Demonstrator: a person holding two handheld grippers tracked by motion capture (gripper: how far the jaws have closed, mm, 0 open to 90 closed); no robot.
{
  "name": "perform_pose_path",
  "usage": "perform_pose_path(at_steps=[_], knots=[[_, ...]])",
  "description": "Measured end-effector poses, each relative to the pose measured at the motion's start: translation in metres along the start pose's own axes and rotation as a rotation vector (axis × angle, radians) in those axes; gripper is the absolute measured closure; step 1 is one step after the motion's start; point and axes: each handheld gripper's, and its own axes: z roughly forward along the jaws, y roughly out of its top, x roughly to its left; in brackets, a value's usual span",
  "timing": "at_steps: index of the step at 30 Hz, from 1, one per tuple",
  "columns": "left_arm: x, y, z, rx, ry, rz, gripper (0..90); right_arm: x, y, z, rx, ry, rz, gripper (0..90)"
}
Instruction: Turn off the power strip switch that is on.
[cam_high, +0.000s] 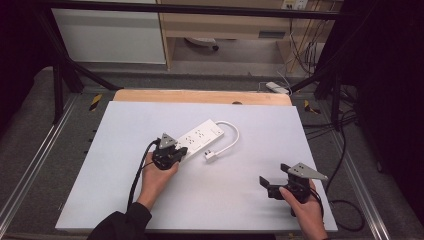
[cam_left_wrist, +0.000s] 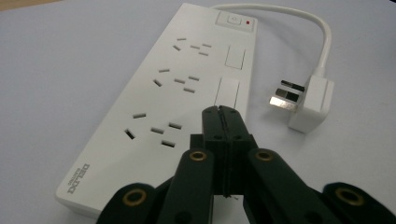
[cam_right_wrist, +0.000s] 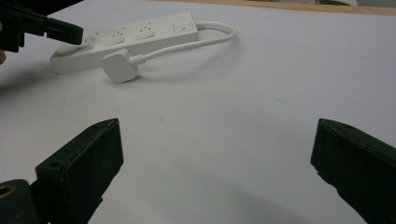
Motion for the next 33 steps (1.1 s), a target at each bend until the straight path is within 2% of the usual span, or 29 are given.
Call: perform_pose_path(at_steps=[6,11,14,17,19,22,24,29,33], knots=[[0.000,0.002,0.002,-0.011,0.002,0.002,90.0,-0.001,0.000,0.000,-0.003,0.000,0.002,2.8],[-0.002,0.003,0.002,-0.019,-0.010,0.031,90.0,-0.001,0.000,0.000,0.000,-0.001,-0.001,2.8],[-0.002,0.004,0.001,-0.024,-0.011,0.030,90.0,-0.001,0.000,0.000,0.001,0.001,-0.003,2.8],[-0.002,0.006,-0.001,-0.039,-0.001,0.028,90.0,0.000,0.000,0.000,-0.001,0.001,-0.003,2.8],[-0.002,0.007,-0.002,-0.047,-0.012,0.025,90.0,0.000,0.000,0.000,0.000,0.001,-0.005,2.8],[-0.002,0.007,-0.003,-0.059,-0.017,0.044,90.0,0.000,0.000,0.000,-0.001,0.003,-0.003,2.8],[-0.001,0.008,-0.005,-0.081,-0.013,0.036,89.3,0.000,0.000,0.000,0.000,0.002,-0.003,2.8],[0.004,0.012,-0.009,-0.123,0.013,0.017,71.5,0.000,0.000,0.000,-0.002,0.002,-0.001,2.8],[0.007,0.013,-0.012,-0.129,0.020,-0.008,58.3,0.000,0.000,0.000,-0.001,0.001,-0.002,2.8]])
